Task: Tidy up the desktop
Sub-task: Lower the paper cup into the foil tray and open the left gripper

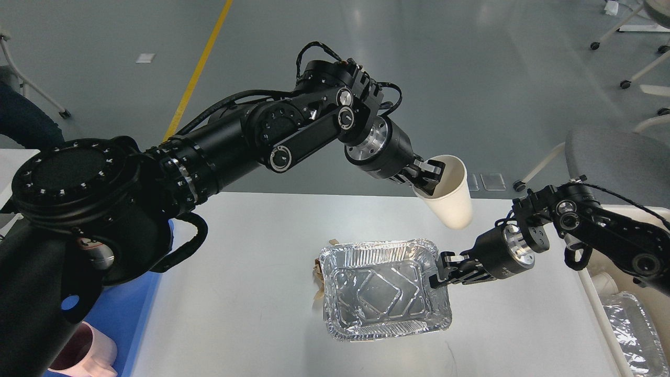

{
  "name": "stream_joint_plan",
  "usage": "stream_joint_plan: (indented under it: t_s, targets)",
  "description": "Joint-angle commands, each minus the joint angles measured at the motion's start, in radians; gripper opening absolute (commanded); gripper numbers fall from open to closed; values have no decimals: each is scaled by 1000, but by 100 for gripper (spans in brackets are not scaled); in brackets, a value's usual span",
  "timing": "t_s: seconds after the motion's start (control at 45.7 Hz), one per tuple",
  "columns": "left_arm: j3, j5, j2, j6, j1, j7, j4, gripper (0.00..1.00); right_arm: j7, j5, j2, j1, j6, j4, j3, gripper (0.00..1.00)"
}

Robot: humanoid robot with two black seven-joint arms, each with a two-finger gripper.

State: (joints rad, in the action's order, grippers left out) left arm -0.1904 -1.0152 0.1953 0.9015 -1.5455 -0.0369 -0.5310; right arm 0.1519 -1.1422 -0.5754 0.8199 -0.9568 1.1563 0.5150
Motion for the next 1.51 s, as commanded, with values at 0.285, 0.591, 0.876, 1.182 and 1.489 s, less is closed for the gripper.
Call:
stream_joint_plan:
  t_s: [0.285, 0.591, 0.876, 1.182, 1.489]
  targets:
    - [12, 10, 3, 58, -10, -40, -18, 1, 5, 6, -4, 16, -3, 0, -1, 2]
    - [48, 4, 3, 58, -7, -71, -15, 2, 5, 1, -3, 21, -3, -18, -1, 2]
    - [127, 4, 4, 58, -7, -72, -15, 2, 5, -1, -1, 21, 0, -32, 0, 2]
    - [149, 3, 4, 58, 7, -72, -33, 2, 5, -1, -1, 38, 0, -40, -1, 2]
    - [177, 1, 4, 58, 22, -72, -52, 2, 5, 2, -1, 51, 0, -56, 0, 2]
